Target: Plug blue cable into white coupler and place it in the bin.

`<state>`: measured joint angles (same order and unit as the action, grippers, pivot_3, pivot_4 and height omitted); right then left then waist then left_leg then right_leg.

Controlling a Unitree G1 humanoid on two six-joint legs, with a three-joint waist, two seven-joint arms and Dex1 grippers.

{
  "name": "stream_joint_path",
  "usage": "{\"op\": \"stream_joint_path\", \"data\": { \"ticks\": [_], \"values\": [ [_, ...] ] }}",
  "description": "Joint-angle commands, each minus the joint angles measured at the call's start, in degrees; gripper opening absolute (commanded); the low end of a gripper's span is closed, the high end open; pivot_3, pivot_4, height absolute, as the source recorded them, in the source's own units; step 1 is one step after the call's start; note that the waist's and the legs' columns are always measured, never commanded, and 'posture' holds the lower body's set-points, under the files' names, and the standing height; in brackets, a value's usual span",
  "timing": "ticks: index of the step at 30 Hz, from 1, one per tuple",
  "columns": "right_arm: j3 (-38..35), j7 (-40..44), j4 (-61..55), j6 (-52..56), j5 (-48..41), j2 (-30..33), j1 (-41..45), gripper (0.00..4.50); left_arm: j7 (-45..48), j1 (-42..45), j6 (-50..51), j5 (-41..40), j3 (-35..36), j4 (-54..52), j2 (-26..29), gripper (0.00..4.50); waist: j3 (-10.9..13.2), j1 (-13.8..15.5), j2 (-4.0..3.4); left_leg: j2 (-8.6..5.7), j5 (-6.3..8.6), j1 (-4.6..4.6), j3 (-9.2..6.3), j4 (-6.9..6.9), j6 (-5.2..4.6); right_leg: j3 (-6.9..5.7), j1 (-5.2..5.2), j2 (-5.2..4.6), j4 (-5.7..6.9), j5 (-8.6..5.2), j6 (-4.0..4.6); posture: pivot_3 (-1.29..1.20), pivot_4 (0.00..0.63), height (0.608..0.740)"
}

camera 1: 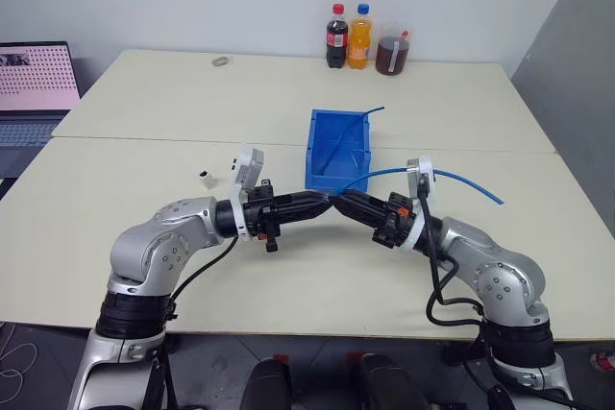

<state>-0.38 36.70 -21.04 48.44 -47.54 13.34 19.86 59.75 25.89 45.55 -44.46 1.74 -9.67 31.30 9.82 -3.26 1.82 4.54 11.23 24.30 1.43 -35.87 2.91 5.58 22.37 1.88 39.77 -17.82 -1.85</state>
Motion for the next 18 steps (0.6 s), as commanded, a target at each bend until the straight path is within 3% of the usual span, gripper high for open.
{"op": "stream_joint_path", "data": {
  "ticks": [1, 9, 11, 18],
  "values": [
    [1.18, 1.75, -1.85, 0.82, -2.94, 0.43, 1.28, 0.18, 0.57, 0.41, -0.33, -0.6, 0.34, -0.48, 0.31, 0.23, 0.0, 0.0, 0.0, 0.0, 0.0, 0.01, 0.0, 0.0, 0.0, -0.01, 0.0, 0.0, -0.01, 0.0, 0.0, 0.0, 0.15, 0.74],
    [2.36, 2.81, -2.23, 1.77, -3.93, 1.5, 1.41, 0.18, 0.08, -0.31, -3.05, 1.27, 0.56, 0.33, -0.15, 0.23, 0.0, 0.01, 0.0, 0.01, 0.0, 0.05, -0.01, 0.02, 0.0, -0.01, 0.03, 0.0, -0.05, 0.0, 0.0, 0.0, 0.15, 0.74],
    [2.49, 2.8, -2.28, 1.68, -3.83, 1.51, 1.33, 0.17, 0.33, -0.97, -4.27, 2.78, -0.14, 0.09, 0.57, 0.93, 0.0, 0.0, 0.0, 0.0, 0.0, 0.05, 0.0, 0.02, 0.0, -0.01, 0.03, 0.0, -0.07, 0.0, 0.0, 0.0, 0.15, 0.74],
    [3.31, 2.53, -1.57, -0.09, -1.94, 1.76, 1.16, 0.14, 0.56, -3.89, -7.19, 5.37, -0.41, -1.66, 2.36, 2.48, 0.01, 0.0, -0.01, 0.01, 0.0, 0.08, 0.0, 0.08, 0.0, -0.01, 0.04, -0.01, -0.16, 0.0, 0.0, 0.0, 0.15, 0.74]
  ]
}}
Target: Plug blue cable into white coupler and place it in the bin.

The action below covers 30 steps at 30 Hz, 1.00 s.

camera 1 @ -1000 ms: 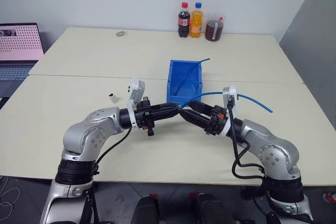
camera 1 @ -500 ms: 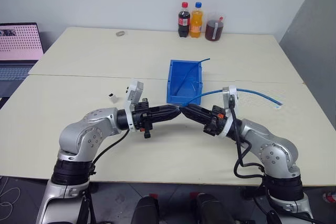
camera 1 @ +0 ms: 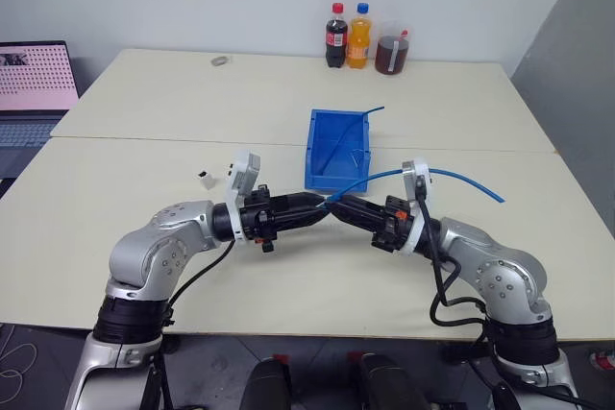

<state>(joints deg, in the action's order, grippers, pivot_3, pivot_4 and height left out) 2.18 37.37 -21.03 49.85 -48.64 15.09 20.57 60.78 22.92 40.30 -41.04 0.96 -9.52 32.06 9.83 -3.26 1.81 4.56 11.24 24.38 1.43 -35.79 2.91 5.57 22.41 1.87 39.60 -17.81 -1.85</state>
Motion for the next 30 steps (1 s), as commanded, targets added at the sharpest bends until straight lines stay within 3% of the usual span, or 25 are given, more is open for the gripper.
{"op": "stream_joint_path", "data": {
  "ticks": [1, 5, 10, 15, 21, 24, 30],
  "values": [
    [0.81, 1.75, -1.45, -1.93, -0.35, 0.14, 0.32, 0.14, -0.66, -1.61, -2.22, 2.31, 0.44, -2.41, 2.04, 2.72, 0.01, 0.01, 0.0, 0.01, 0.0, 0.01, 0.0, 0.01, 0.0, -0.01, 0.0, 0.0, -0.02, 0.0, 0.0, 0.0, 0.15, 0.74],
    [0.83, 1.33, 0.26, -4.85, 3.13, 1.41, 0.08, 0.14, -3.03, -6.49, -3.5, 3.41, 2.66, -6.27, 3.9, 3.59, 0.01, -0.02, -0.01, 0.01, 0.0, 0.04, 0.02, 0.06, 0.0, 0.01, 0.02, -0.02, -0.1, 0.0, 0.0, 0.0, 0.15, 0.74],
    [0.83, 1.33, 2.18, -8.33, 6.74, 2.56, -0.15, 0.14, -12.32, -14.63, -5.92, 4.84, 7.75, -11.2, 1.15, 4.49, 0.02, 0.0, 0.0, 0.04, 0.01, 0.07, 0.03, 0.09, 0.01, 0.02, 0.03, -0.06, -0.23, 0.0, 0.0, 0.0, 0.15, 0.74],
    [1.27, 1.89, 3.36, -9.67, 8.47, 3.04, 0.05, 0.13, -20.32, -22.37, -9.07, 7.85, 7.81, -16.43, -3.35, 4.5, 0.03, 0.02, 0.0, 0.03, 0.02, 0.1, 0.02, 0.09, 0.02, 0.02, 0.0, -0.09, -0.29, 0.02, -0.01, 0.0, 0.15, 0.74],
    [1.76, 3.44, 4.34, -9.64, 9.42, 3.73, 0.61, 0.13, -42.89, -23.83, -17.36, 23.46, 7.99, -13.41, -14.57, 4.5, 0.02, 0.41, 0.03, -0.02, 0.02, 0.1, 0.0, 0.05, 0.02, 0.0, -0.04, -0.15, -0.32, 0.09, -0.11, 0.0, 0.15, 0.74],
    [1.96, 3.69, 5.24, -9.79, 9.99, 3.8, 1.41, 0.13, -56.32, -22.84, -17.88, 30.03, 9.38, -10.61, -21.46, 4.5, 0.02, 0.5, 0.03, -0.02, 0.02, 0.1, 0.03, 0.03, 0.01, 0.04, -0.09, -0.15, -0.45, 0.17, -0.2, 0.0, 0.15, 0.74],
    [2.15, 3.88, 5.71, -9.97, 10.41, 4.15, 2.0, 0.13, -68.89, -16.68, -16.15, 33.99, 11.02, -4.41, -29.15, 4.5, 0.01, 0.9, 0.05, -0.06, 0.02, 0.18, 0.0, 0.01, 0.02, -0.01, -0.08, -0.11, -0.52, 0.21, -0.26, 0.0, 0.15, 0.74]
  ]
}}
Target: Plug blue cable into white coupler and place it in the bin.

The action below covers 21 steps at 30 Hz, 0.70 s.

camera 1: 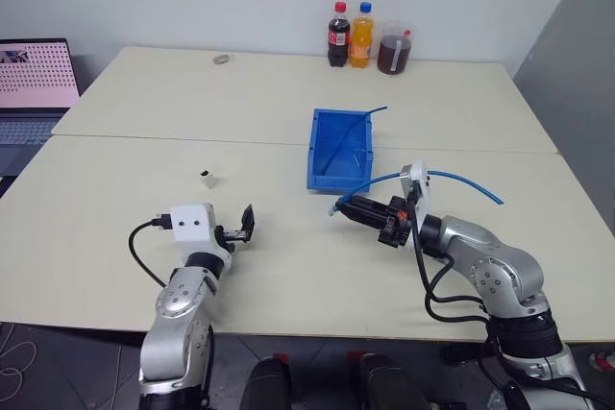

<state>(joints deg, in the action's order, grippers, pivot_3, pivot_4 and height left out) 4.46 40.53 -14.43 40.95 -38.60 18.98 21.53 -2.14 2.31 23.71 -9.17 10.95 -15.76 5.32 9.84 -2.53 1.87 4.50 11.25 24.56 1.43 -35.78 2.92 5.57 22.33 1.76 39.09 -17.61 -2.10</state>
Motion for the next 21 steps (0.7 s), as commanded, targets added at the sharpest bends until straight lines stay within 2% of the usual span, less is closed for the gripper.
{"op": "stream_joint_path", "data": {
  "ticks": [1, 8, 15, 21],
  "values": [
    [-0.29, 0.65, -0.97, -1.0, 0.35, 0.3, 1.11, 0.13, -6.87, 5.5, 0.62, 2.2, 1.18, 3.19, -3.02, 4.5, 0.0, 0.29, 0.0, -0.02, 0.0, 0.0, 0.01, -0.01, 0.0, 0.01, 0.0, 0.0, 0.0, 0.01, -0.01, 0.0, 0.15, 0.74],
    [-0.94, 0.21, -1.59, -0.75, 0.26, 0.73, 0.82, 0.13, -9.0, 14.22, -0.67, 4.1, 1.83, 12.03, -1.69, 4.5, 0.0, 0.75, 0.0, -0.05, 0.0, 0.07, 0.01, -0.1, 0.0, 0.03, 0.0, 0.01, -0.02, 0.08, -0.07, 0.0, 0.15, 0.74],
    [-1.24, -0.34, -2.07, -0.47, -0.05, 1.13, 0.5, 0.13, -15.71, 21.33, -2.5, 4.65, 5.58, 20.17, -2.25, 4.5, 0.0, 0.81, 0.0, -0.04, 0.0, 0.1, 0.0, -0.1, 0.0, 0.01, 0.01, 0.03, -0.04, 0.09, -0.05, 0.0, 0.15, 0.74],
    [-1.49, -0.65, -2.26, -0.21, -0.33, 1.39, 0.57, 0.13, -16.85, 25.66, -3.46, 4.1, 5.94, 25.11, -2.49, 4.5, 0.0, 0.87, 0.01, -0.05, -0.01, 0.13, -0.01, -0.12, 0.01, -0.01, 0.01, 0.02, -0.04, 0.12, -0.05, 0.0, 0.15, 0.74]
  ]
}}
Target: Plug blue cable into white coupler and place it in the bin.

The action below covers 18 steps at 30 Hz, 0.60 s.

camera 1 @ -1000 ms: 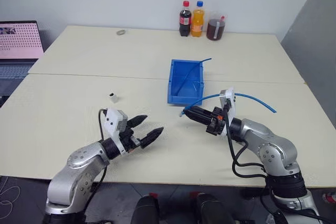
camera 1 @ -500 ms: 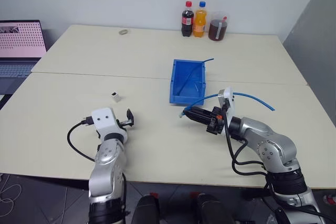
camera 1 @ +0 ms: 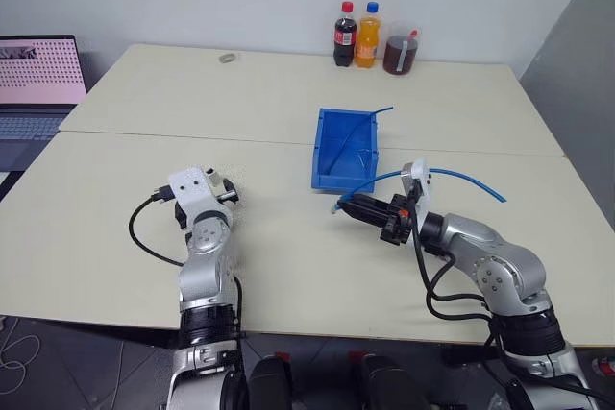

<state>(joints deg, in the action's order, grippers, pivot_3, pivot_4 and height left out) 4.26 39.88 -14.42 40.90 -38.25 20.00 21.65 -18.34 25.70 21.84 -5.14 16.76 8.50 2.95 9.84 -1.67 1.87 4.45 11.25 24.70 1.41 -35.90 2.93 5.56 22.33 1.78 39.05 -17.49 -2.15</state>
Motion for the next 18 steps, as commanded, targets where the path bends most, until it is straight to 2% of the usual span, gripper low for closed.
{"op": "stream_joint_path", "data": {
  "ticks": [1, 18],
  "values": [
    [-1.32, -0.05, -2.27, -0.16, -0.69, 0.37, 0.47, 0.13, -0.91, 2.84, -1.73, -0.1, 0.3, 1.55, -0.21, 4.5, 0.0, 0.01, 0.0, 0.0, 0.0, 0.0, 0.0, 0.0, 0.0, 0.0, 0.0, 0.0, 0.0, 0.0, 0.0, 0.0, 0.15, 0.74],
    [-1.77, -0.74, -2.41, 0.2, -1.1, -0.17, 0.49, 0.13, -2.45, 8.57, -1.92, 0.16, 0.63, 8.43, 0.82, 4.5, 0.0, 0.0, 0.0, 0.0, 0.0, 0.0, 0.0, -0.01, 0.01, -0.01, 0.0, 0.0, 0.01, 0.01, -0.02, 0.0, 0.15, 0.74]
  ]
}}
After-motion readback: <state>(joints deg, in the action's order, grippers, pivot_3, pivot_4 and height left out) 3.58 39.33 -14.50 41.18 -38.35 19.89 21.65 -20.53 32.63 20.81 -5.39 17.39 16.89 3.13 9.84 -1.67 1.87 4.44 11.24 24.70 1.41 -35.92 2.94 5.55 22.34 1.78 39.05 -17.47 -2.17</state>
